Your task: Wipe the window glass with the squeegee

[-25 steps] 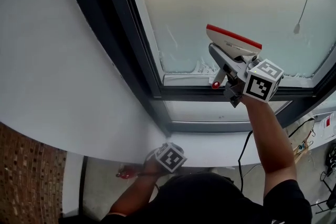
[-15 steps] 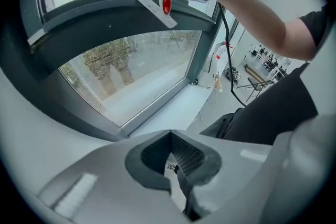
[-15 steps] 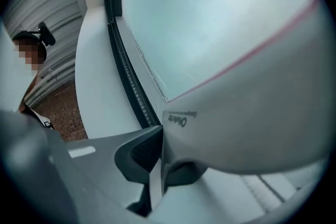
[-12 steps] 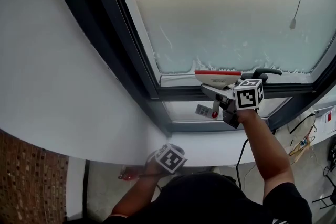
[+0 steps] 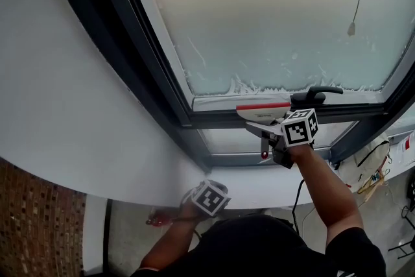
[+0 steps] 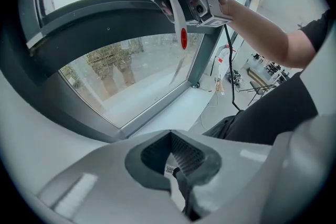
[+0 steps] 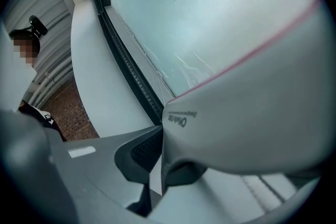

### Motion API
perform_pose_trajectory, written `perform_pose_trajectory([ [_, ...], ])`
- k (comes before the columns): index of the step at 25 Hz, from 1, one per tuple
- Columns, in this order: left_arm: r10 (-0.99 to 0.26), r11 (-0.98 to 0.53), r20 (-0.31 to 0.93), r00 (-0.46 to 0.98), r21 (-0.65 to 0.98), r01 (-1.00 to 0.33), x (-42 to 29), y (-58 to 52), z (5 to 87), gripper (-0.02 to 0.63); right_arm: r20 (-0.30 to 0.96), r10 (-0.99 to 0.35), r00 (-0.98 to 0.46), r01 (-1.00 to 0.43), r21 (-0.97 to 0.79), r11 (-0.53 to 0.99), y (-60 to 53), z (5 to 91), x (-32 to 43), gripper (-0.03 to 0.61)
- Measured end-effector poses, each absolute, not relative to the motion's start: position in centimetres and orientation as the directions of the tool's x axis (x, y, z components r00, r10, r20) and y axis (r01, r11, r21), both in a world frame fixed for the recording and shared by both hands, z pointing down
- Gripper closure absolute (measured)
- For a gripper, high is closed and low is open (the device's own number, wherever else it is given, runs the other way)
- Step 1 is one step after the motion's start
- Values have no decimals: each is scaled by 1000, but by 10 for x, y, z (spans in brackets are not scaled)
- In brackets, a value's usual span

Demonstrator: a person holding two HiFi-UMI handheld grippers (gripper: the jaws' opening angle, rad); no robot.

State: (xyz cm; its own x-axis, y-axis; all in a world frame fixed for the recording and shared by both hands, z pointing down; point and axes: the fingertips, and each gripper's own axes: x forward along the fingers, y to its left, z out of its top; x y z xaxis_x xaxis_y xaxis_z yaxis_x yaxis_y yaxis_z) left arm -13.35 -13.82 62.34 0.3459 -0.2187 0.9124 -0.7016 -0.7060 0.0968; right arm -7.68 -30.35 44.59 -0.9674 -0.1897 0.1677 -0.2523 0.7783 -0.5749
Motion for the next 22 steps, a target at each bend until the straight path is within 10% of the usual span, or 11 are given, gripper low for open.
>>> perform_pose_trajectory([
  [22,-306,-572,892,333,107,-813,-90,-135,619,612,-35,-219,-975,-215,-95,972,-319,95,-3,554],
])
